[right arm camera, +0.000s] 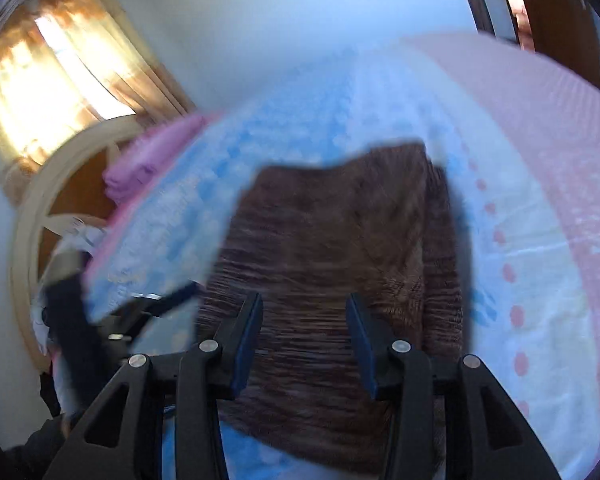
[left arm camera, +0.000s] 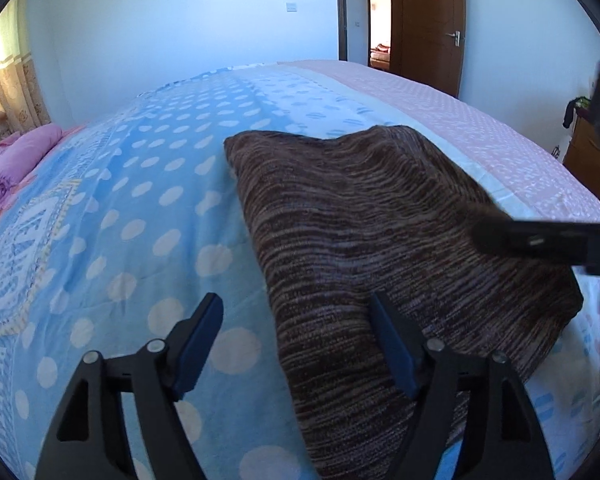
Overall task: Fold small clothes
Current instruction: 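Lay the folded side down and open both grippers, then move both grippers to the end of the folded brown sweater and close them on it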
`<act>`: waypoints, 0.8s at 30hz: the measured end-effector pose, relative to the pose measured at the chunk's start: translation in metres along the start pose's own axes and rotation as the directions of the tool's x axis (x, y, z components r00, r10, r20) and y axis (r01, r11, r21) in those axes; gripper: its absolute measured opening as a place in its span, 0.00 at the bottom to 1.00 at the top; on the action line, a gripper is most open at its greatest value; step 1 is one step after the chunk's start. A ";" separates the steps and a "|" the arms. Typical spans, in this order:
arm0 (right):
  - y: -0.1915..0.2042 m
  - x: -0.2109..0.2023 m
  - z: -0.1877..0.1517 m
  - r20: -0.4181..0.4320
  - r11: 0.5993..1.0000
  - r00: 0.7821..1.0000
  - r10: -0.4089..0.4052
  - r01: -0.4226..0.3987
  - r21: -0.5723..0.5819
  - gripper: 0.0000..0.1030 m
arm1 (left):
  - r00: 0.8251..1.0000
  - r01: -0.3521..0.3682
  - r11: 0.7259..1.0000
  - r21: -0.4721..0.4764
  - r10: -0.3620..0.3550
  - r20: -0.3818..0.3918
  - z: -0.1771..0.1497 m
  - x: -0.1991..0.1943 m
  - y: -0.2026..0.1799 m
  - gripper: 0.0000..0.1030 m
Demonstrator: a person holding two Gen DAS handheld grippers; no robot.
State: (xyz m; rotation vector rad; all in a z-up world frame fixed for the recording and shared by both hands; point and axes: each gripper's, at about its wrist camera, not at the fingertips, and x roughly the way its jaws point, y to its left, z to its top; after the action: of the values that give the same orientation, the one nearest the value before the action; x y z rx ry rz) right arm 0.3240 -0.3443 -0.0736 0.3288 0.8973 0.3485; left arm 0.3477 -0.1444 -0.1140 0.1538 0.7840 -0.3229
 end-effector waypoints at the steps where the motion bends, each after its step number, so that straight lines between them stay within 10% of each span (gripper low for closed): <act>1: -0.013 0.012 0.002 -0.028 0.997 0.997 -0.067 0.067 0.024 0.41 | 1.000 0.010 1.000 -0.011 -0.010 -0.003 -0.002 -0.001 0.003 0.83; 4: -0.033 0.013 0.003 -0.035 0.996 0.996 -0.077 0.078 0.044 0.23 | 0.999 0.042 0.998 -0.046 -0.042 -0.006 -0.004 0.002 0.010 0.85; 10: 0.002 -0.006 0.028 0.055 0.991 0.993 -0.106 0.111 -0.079 0.47 | 0.994 0.098 0.990 -0.106 -0.101 -0.028 -0.008 0.005 0.017 0.95; 14: 0.021 0.028 0.057 0.003 0.985 0.995 -0.102 0.101 -0.143 0.47 | 0.992 0.112 0.987 -0.114 -0.117 -0.037 -0.010 0.006 0.016 0.99; 16: 0.009 0.055 0.070 0.009 0.947 0.960 -0.280 0.278 -0.159 0.47 | 0.991 0.119 0.985 -0.122 -0.125 -0.041 -0.011 0.006 0.018 1.00; 18: -0.015 0.070 0.074 -0.054 0.955 0.956 -0.288 0.282 -0.089 0.46 | 0.990 0.124 0.984 -0.126 -0.131 -0.048 -0.011 0.008 0.018 1.00; 24: -0.037 0.051 0.072 -0.016 0.939 0.940 -0.341 0.339 -0.060 0.46 | 0.987 0.142 0.980 -0.137 -0.151 -0.059 -0.012 0.011 0.020 1.00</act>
State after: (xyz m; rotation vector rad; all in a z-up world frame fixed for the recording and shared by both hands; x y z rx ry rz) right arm 0.4164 -0.3652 -0.0828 0.1121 0.9492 0.0576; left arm 0.3536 -0.1253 -0.1294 -0.0181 0.8852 -0.4050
